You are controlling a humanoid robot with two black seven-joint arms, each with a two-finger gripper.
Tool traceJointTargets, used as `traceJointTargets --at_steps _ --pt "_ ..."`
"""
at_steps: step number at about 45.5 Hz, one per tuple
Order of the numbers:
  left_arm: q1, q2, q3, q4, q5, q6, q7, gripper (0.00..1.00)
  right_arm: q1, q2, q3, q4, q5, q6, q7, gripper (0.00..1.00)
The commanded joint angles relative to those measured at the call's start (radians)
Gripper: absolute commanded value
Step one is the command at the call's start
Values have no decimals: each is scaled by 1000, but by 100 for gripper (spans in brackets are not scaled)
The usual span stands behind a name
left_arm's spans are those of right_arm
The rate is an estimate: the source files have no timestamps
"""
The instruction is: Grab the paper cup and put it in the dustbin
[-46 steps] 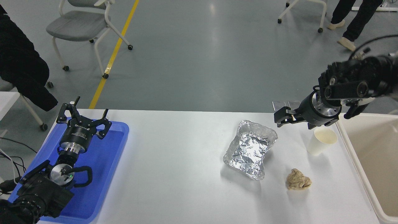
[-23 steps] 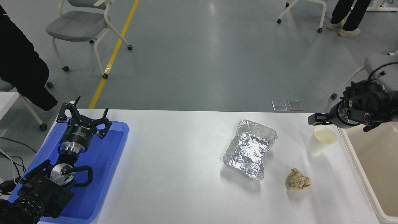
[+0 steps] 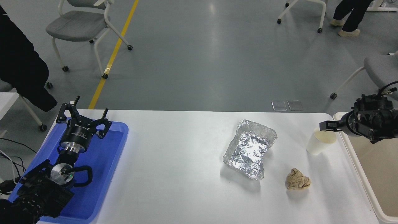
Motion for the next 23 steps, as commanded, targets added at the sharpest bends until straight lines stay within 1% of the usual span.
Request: traceJointTargets --at_steps 1,9,15,17,20,23 --pt "0 0 0 0 0 0 0 100 -48 -9 54 -14 -10 -20 -1 100" --pt "0 0 0 0 0 0 0 100 -93 -6 77 -38 -10 -34 -2 97" --pt "0 0 0 0 0 0 0 100 -130 -3 102 -58 -9 -66 -5 93" --pt "0 0 0 0 0 0 0 100 -134 -3 112 -60 -9 -70 -9 88" --pt "0 0 0 0 0 0 0 100 -149 -3 140 -61 -9 -71 -9 83" --pt "0 0 0 0 0 0 0 100 -160 -3 168 -71 -10 -71 -10 69"
